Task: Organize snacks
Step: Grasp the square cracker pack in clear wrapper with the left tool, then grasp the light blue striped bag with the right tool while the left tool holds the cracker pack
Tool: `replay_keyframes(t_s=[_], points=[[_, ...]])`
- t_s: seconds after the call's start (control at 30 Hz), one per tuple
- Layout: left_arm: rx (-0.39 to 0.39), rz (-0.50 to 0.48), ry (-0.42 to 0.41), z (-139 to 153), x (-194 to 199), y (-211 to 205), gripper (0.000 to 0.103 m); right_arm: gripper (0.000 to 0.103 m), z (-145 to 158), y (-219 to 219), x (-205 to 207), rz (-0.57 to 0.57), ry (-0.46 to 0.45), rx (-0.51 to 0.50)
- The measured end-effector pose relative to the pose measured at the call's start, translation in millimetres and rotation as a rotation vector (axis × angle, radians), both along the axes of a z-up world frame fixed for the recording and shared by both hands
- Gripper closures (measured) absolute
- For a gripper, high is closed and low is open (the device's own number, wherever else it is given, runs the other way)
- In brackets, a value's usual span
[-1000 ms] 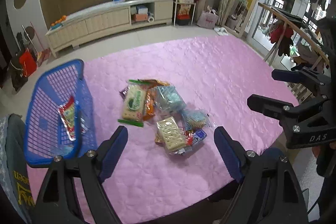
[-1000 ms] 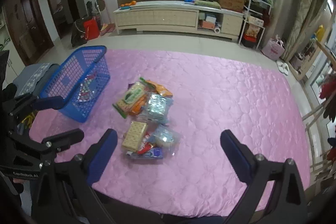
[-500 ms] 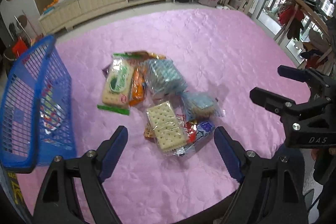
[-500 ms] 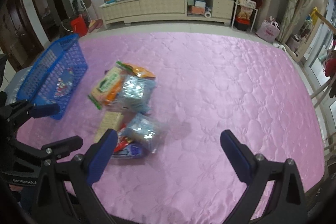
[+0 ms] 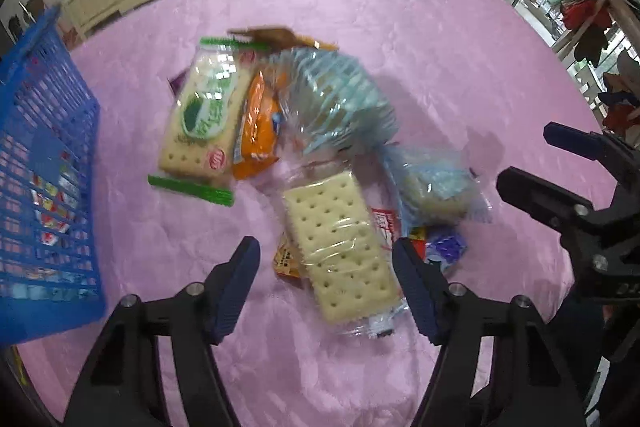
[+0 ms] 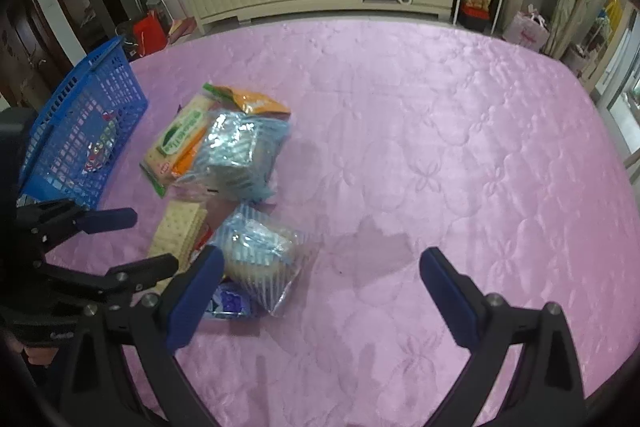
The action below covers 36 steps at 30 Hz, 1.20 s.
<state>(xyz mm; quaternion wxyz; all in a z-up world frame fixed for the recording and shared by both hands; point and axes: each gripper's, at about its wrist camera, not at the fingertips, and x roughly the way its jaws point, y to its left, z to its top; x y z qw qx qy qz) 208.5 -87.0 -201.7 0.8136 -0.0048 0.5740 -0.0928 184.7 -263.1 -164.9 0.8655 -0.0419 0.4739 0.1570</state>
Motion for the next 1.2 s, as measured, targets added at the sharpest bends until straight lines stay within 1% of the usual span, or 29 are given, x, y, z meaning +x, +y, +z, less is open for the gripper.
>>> replay_keyframes(t_s=[0.07, 0.17, 0.2, 0.23, 0.27, 0.33, 0.43, 0.67, 0.87, 1.0, 1.07, 1.17, 1.2], points=[[-0.011, -0.005, 0.008, -4.2, 4.0, 0.1, 0.036, 0.003, -2.4, -1.1, 0.4, 0.003, 0.009, 0.002], [0.003, -0.018, 0.021, -9.5, 7.2, -3.1, 0.036, 0.003, -7.0, -1.1, 0.9, 0.004, 0.026, 0.010], [0.002, -0.019, 0.024, -12.5, 6.7, -2.0, 0.040, 0.003, -7.9, -0.4, 1.6, 0.002, 0.029, 0.010], [-0.015, -0.016, 0.024, -12.4, 6.7, -1.7, 0.050, 0.003, -8.8, -1.6, 1.3, -0.002, 0.033, 0.011], [-0.034, -0.008, 0.027, -11.9, 6.9, -0.6, 0.053, 0.003, -8.7, -2.6, 1.0, -0.005, 0.035, 0.012], [-0.039, 0.003, 0.028, -10.7, 6.1, 0.6, 0.058, 0.003, -7.3, -4.4, 0.4, -0.007, 0.038, 0.018], [-0.030, 0.011, 0.011, -5.9, 2.1, 3.6, 0.059, 0.003, -5.3, -3.4, 1.4, -0.004, 0.044, 0.025], [-0.018, 0.020, -0.065, 14.0, -9.9, 17.6, 0.061, 0.003, 4.3, 5.3, 7.3, 0.016, 0.047, 0.038], [0.023, 0.052, -0.160, 38.0, -14.9, 30.2, 0.061, 0.003, 10.8, 21.5, 19.8, 0.053, 0.065, 0.078], [0.039, 0.084, -0.212, 51.6, -15.5, 41.7, 0.061, 0.003, 12.2, 30.5, 33.5, 0.055, 0.087, 0.114], [0.040, 0.096, -0.229, 54.2, -13.7, 47.5, 0.061, 0.007, 11.8, 36.6, 37.9, 0.059, 0.094, 0.125], [0.048, 0.109, -0.232, 51.6, -2.1, 48.5, 0.061, 0.014, 8.2, 48.5, 45.0, 0.072, 0.116, 0.135], [0.053, 0.113, -0.231, 49.5, 1.6, 49.7, 0.061, 0.014, 6.8, 51.9, 46.8, 0.074, 0.120, 0.133]])
